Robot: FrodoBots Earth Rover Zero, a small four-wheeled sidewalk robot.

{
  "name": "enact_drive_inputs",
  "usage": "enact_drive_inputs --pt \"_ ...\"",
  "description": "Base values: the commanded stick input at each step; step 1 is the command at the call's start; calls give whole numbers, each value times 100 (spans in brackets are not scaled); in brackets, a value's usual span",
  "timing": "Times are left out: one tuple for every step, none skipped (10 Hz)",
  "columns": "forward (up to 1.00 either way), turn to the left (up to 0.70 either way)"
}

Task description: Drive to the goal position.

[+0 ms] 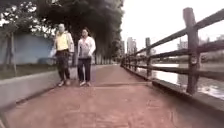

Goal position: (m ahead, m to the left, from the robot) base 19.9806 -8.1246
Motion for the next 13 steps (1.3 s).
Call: enact_drive_inputs --pt "100 0" --pt "100 0" --pt "100 0" --pt "100 0" --pt "100 0" --pt "100 0" --pt "100 0" --pt "100 0" --pt "100 0" --pt "100 0" --pt "100 0" --pt "100 0" --pt "100 0"
